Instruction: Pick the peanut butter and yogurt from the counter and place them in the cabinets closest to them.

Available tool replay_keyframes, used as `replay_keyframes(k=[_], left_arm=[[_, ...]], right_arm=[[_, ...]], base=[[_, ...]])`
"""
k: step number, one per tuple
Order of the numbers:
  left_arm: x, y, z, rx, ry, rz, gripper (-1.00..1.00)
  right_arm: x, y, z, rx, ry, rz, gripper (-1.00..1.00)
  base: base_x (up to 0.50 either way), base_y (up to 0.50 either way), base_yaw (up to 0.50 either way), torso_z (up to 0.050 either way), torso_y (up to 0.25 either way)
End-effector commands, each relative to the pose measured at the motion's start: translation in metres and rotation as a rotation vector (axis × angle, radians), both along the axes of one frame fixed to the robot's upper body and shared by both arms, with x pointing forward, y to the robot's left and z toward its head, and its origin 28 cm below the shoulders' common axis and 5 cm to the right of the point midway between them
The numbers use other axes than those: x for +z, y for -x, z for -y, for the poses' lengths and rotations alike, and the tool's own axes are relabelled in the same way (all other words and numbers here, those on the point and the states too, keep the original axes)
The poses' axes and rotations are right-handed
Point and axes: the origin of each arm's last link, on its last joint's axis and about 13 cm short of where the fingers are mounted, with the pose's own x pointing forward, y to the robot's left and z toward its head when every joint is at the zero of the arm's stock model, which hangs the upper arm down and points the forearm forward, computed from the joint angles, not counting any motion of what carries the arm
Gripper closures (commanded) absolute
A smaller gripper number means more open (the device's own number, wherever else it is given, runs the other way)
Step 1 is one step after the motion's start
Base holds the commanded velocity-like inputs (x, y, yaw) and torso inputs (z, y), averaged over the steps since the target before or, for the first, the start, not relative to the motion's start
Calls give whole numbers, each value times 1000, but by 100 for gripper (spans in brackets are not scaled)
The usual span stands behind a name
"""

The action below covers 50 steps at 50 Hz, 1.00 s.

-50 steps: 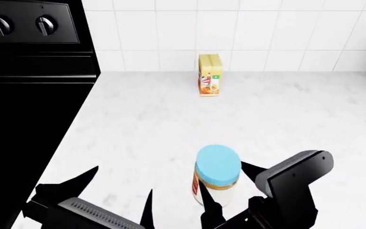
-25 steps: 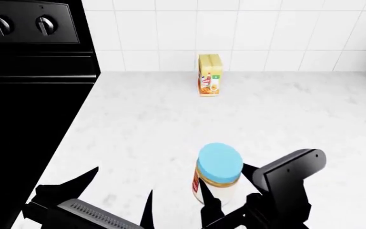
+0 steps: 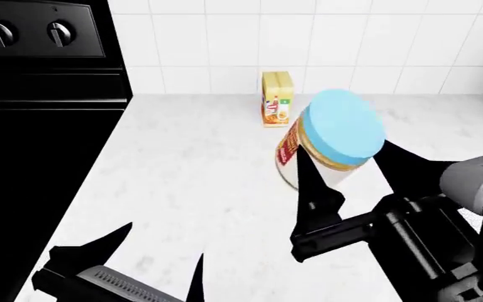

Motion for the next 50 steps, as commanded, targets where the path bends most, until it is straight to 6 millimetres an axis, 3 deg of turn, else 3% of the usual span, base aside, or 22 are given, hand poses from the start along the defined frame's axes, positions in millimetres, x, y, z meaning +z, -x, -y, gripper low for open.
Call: replay_keyframes(k=[1,18,39,50], left_arm=[[-2,2,-1,-10,7,4,-100],[-5,5,0,-32,20,6,-100],[-5,6,0,-42,38,19,-100],[-8,9,-2,-46,57,26,-100]], right_arm=[[45,17,-2,-40,-81,257,100],[90,22,-10,-34,-118,395,100],[105,30,-19,19,-112,417,100],[122,28,-39,77,-105,420,100]], base=[[0,0,0,0,0],[0,0,0,0,1],[0,0,0,0,0],[0,0,0,0,0]])
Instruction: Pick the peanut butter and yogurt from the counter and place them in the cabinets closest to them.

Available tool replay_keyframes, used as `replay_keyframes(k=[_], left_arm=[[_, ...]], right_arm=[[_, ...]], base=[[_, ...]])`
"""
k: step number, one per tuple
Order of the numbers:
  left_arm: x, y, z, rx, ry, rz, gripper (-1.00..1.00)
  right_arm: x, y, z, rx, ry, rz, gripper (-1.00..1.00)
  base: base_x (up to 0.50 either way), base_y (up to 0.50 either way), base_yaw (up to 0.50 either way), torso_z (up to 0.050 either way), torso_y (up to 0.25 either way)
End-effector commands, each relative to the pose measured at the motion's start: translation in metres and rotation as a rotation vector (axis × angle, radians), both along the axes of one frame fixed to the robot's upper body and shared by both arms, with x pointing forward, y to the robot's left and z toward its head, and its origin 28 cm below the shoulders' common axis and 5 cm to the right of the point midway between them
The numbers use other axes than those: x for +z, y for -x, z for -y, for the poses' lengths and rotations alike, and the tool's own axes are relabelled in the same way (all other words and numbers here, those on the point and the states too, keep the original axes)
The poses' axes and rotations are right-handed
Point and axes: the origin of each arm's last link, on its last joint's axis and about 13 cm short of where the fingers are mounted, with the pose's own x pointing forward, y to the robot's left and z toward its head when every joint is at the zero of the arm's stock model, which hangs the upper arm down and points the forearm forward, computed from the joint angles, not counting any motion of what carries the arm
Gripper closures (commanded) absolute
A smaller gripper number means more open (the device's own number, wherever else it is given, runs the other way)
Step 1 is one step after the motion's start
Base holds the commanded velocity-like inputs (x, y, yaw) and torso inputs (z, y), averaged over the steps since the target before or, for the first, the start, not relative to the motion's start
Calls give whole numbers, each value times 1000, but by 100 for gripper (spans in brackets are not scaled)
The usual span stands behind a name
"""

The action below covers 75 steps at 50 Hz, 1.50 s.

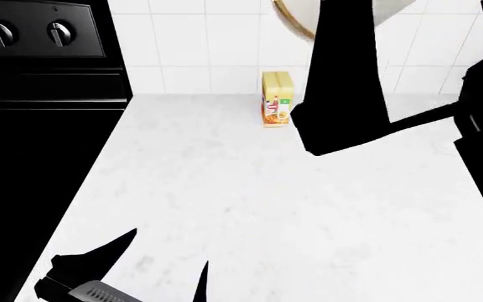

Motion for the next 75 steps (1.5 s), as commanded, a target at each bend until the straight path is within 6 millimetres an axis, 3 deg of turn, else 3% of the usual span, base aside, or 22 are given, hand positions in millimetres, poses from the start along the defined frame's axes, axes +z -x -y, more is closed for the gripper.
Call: replay_keyframes(k=[1,16,35,38,43,47,56,63,75], left_arm=[[-2,3,-2,-6,17,6,-100],[-3,5,-3,-10,30,3,-100],[-3,6,-2,-22,40,0,-100],[-2,5,-2,-23,36,-3,-100],[-1,4,-2,-22,31,-6,-100],[1,3,-1,-27,28,-4,-100],[3,0,3,-37,20,-4,-100],[1,0,6,-42,25,-11,-100],[1,1,7,-40,33,-20,-100]], right_arm=[[20,1,-17,41,20,48,100],[101,-34,-43,-34,-8,148,100],[150,-93,-61,-148,-48,150,100],[156,-114,-63,-175,-59,105,100],[159,-150,-65,-183,-77,-46,100],[160,-167,-67,-210,-66,-84,100],[137,-212,-73,-257,17,-318,100],[138,-233,-78,-298,63,-331,100],[105,-256,-70,-346,121,-385,100]], base=[[0,0,0,0,0],[0,0,0,0,1],[0,0,0,0,0],[0,0,0,0,0],[0,0,0,0,2],[0,0,0,0,0],[0,0,0,0,0],[1,0,-2,0,0],[2,0,-1,0,0]])
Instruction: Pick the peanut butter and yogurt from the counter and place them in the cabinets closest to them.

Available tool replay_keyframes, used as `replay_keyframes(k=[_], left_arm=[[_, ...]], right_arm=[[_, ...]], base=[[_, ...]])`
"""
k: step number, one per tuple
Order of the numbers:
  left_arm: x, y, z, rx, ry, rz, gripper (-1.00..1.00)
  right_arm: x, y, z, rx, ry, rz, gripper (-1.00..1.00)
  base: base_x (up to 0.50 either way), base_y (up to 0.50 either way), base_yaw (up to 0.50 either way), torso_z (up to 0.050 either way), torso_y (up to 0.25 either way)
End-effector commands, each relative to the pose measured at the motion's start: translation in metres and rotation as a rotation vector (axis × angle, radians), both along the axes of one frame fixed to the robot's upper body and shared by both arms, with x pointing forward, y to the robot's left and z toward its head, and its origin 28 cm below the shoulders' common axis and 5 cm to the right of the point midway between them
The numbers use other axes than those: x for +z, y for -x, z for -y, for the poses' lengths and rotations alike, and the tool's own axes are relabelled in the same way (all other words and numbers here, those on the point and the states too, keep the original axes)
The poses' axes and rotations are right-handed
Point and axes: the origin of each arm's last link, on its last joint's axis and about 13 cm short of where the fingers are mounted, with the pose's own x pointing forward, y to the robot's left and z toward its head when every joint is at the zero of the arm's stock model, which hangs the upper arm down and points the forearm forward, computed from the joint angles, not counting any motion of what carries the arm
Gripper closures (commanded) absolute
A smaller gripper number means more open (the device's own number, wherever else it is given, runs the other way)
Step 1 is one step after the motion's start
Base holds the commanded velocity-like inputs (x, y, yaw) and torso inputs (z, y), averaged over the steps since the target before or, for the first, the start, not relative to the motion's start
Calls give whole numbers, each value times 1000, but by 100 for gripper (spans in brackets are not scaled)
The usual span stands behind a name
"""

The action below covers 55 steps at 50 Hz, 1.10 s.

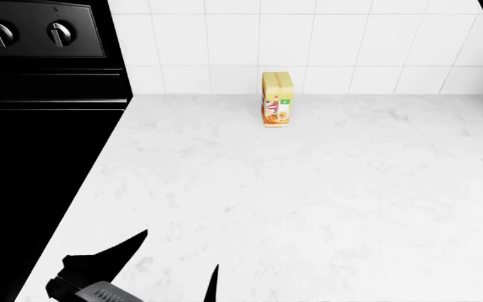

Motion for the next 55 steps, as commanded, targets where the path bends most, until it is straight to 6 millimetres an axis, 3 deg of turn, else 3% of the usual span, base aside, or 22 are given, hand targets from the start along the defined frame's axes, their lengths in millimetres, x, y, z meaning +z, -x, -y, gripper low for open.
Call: replay_keyframes(k=[1,10,16,17,44,55], left_arm=[[0,0,2,-2,4,-8,-100],[1,-1,3,3,0,-7,-100],[2,-2,3,7,0,-6,-100],[2,-2,3,7,0,-6,-100],[2,-2,2,16,6,-3,-100],[2,-2,2,12,7,1,-100]], right_arm=[[-73,-49,11,-77,62,-370,100],[-102,-58,16,-52,120,-538,100],[-106,-59,17,-44,124,-554,100],[-105,-59,17,-42,122,-553,-100],[-102,-58,14,-32,94,-530,-100],[-77,-42,4,-4,83,-475,-100]], base=[[0,0,-3,0,0],[9,0,-1,0,0],[14,0,2,0,0],[14,0,3,0,0],[0,0,0,0,0],[0,0,0,0,0]])
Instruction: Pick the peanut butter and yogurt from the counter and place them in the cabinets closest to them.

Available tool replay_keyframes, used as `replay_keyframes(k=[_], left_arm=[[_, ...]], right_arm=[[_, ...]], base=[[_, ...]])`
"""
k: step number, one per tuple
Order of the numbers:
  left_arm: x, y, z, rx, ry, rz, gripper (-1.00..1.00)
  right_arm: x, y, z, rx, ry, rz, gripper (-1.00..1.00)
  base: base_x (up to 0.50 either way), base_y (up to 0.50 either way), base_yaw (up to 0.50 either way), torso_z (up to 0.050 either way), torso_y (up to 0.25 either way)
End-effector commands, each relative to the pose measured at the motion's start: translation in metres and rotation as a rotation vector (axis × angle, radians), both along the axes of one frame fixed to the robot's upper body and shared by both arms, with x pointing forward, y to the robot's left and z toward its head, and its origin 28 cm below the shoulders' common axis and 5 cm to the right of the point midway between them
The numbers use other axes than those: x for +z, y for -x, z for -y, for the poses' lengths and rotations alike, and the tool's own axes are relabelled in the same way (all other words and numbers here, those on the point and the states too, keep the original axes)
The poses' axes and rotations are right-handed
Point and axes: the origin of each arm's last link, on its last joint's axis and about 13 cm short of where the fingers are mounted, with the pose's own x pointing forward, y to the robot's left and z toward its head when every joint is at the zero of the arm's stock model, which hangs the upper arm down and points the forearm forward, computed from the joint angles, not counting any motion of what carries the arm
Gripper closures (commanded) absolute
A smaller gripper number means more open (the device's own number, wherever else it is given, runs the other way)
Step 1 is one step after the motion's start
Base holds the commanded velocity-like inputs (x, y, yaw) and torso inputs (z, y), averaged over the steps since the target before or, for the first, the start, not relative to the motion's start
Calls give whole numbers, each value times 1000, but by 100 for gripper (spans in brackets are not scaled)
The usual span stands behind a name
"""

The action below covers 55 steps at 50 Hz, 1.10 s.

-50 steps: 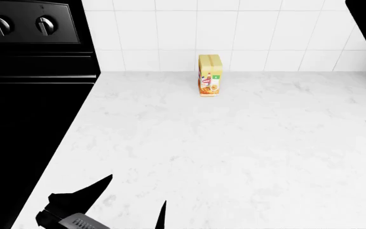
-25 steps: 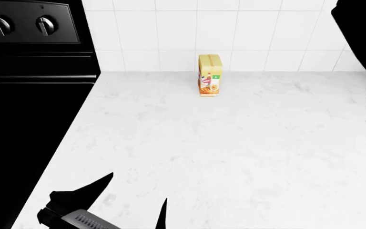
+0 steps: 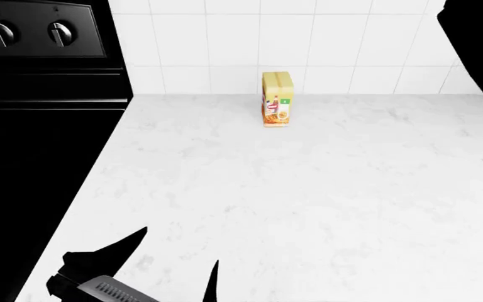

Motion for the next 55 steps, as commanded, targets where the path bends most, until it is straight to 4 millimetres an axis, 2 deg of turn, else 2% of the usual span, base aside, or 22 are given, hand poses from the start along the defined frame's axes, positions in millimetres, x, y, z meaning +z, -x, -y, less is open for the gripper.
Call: replay_keyframes(k=[1,11,19,27,38,47,55], left_arm=[[0,0,0,-3,1,4,-100],[-1,0,1,-9,1,11,-100],[-2,1,0,-12,4,17,-100],[-2,1,0,-13,7,20,-100],[-1,1,0,-16,6,23,-100],[-2,1,1,-21,3,21,-100],[-4,2,1,-25,-2,20,-100]], right_arm=[[-66,-20,0,-22,63,-574,-100],[-49,11,-5,-6,76,-495,-100],[-46,31,-10,36,97,-464,-100],[-46,40,-12,55,108,-453,-100],[-46,61,-7,83,86,-451,-100],[-43,80,5,44,56,-435,-100],[-50,99,7,22,63,-423,-100]], base=[[0,0,0,0,0],[0,0,0,0,0],[-2,0,-1,0,0],[-3,0,-1,0,0],[0,0,0,0,0],[0,0,0,0,0],[0,0,0,0,0]])
